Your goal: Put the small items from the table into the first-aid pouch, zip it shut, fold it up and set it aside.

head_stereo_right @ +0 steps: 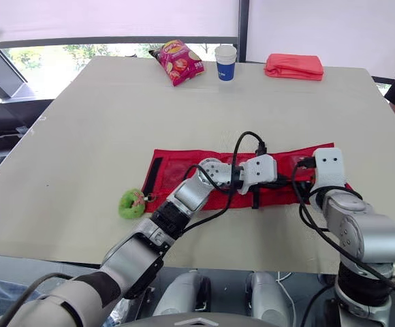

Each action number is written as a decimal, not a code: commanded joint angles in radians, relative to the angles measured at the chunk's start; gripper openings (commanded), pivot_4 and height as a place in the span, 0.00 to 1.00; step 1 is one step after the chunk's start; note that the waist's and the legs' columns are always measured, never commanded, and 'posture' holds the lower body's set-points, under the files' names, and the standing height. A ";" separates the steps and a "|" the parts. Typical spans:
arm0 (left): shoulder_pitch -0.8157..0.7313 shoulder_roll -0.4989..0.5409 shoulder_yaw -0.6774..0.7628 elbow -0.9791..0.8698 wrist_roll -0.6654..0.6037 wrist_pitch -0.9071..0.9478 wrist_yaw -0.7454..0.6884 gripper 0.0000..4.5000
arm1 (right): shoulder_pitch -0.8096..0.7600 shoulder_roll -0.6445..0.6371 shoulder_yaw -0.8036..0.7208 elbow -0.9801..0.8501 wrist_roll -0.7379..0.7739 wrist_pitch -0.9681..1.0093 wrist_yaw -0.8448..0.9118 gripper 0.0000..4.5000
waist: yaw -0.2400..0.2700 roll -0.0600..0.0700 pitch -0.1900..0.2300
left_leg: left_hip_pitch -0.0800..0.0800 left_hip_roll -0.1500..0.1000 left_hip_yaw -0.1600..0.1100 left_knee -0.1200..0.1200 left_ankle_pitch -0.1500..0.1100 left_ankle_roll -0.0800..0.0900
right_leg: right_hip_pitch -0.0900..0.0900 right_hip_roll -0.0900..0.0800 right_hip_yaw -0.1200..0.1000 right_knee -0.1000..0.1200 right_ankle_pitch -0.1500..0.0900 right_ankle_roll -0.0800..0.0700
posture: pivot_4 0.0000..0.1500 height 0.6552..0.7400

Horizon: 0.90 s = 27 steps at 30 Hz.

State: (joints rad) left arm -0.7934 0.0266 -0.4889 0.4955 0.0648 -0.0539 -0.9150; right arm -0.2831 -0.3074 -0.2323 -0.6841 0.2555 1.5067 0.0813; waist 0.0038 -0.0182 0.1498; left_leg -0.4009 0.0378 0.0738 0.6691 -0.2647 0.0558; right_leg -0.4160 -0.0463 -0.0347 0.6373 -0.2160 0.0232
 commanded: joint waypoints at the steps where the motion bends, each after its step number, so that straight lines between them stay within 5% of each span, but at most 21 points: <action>1: -0.031 0.022 0.076 0.060 0.020 0.019 0.101 0.00 | 0.018 0.013 0.063 -0.071 0.074 0.002 0.079 0.88 | -0.003 0.000 0.000 | 0.000 0.000 0.000 0.000 0.000 0.000 | 0.000 0.000 0.000 0.000 0.000 0.000 | 1.00 1.00; 12: -0.024 0.009 0.078 0.043 0.007 0.024 0.107 0.00 | 0.044 0.070 0.129 -0.025 0.033 -0.108 0.049 0.88 | -0.012 0.000 0.000 | -0.001 0.000 0.000 0.000 0.000 0.000 | -0.001 -0.001 0.001 0.000 0.000 0.000 | 1.00 1.00; 14: -0.026 0.011 0.081 0.045 0.006 0.025 0.108 0.00 | 0.044 0.065 0.139 -0.023 0.023 -0.120 0.056 0.72 | -0.021 -0.001 0.000 | 0.000 0.000 0.000 0.000 0.000 0.000 | -0.001 0.000 0.001 0.000 0.000 0.001 | 1.00 1.00; 27: -0.025 0.006 0.087 0.051 0.014 0.025 0.118 0.00 | 0.049 0.048 0.166 -0.027 0.014 -0.158 0.072 0.72 | -0.016 -0.001 0.000 | -0.001 0.000 0.001 0.000 0.000 0.000 | -0.001 -0.001 0.001 -0.001 0.000 0.001 | 1.00 1.00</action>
State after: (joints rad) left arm -0.8016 0.0413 -0.4250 0.5623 0.0775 -0.0246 -0.8147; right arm -0.2319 -0.2531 -0.0739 -0.6687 0.2526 1.3627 0.1371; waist -0.0120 -0.0188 0.1501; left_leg -0.4015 0.0379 0.0746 0.6687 -0.2646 0.0556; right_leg -0.4172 -0.0468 -0.0339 0.6367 -0.2158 0.0238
